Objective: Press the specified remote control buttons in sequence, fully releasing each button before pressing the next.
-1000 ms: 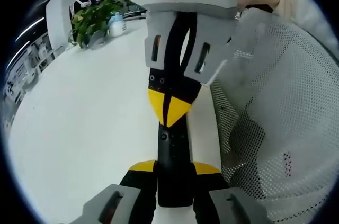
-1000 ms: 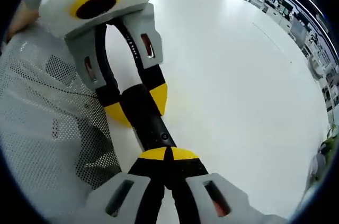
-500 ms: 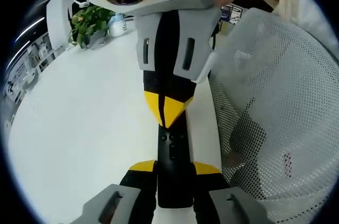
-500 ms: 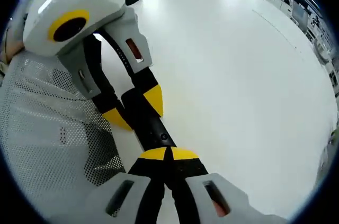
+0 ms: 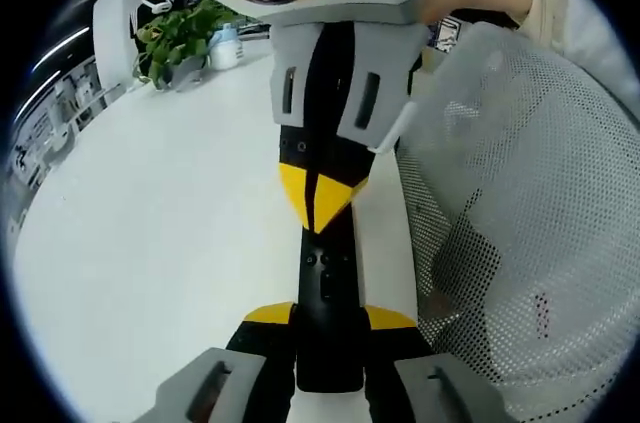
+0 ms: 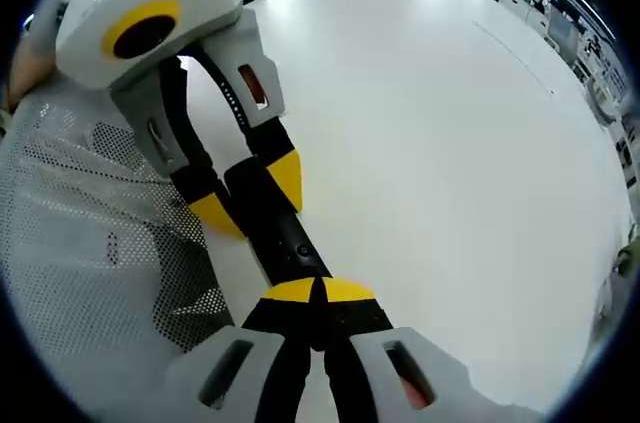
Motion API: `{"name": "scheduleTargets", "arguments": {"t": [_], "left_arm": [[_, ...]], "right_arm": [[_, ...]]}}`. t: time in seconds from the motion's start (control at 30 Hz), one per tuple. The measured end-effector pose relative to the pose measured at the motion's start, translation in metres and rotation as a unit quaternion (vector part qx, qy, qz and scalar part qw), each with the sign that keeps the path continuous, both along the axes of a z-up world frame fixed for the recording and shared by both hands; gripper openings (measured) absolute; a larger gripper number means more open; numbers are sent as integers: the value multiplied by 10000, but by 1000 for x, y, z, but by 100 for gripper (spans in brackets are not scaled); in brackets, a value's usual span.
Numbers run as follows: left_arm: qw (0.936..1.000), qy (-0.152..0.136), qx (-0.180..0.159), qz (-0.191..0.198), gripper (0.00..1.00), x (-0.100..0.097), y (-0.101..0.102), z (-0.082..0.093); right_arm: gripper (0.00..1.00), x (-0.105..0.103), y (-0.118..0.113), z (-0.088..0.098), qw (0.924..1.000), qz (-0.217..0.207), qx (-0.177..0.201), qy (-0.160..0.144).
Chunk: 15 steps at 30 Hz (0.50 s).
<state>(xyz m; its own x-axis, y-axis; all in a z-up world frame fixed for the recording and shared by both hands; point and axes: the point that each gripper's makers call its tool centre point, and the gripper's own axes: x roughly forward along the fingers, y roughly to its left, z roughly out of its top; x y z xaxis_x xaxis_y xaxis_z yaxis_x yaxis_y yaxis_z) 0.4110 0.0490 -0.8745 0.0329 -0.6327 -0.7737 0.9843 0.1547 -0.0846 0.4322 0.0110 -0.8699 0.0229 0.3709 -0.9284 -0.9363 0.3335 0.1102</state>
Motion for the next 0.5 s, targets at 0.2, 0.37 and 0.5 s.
{"name": "scheduleTargets", "arguments": {"t": [0.2,0.37,0.5], "left_arm": [[10000,0,-1,2,24,0,0,0],[10000,6,-5,6,24,0,0,0],[10000,8,-4,9,24,0,0,0]], "right_arm": [[0,1,0,-1,9998,-145,-69,128],[0,2,-1,-2,9990,-302,-69,325],[0,1,-1,-2,9994,-230,-53,268]]}}
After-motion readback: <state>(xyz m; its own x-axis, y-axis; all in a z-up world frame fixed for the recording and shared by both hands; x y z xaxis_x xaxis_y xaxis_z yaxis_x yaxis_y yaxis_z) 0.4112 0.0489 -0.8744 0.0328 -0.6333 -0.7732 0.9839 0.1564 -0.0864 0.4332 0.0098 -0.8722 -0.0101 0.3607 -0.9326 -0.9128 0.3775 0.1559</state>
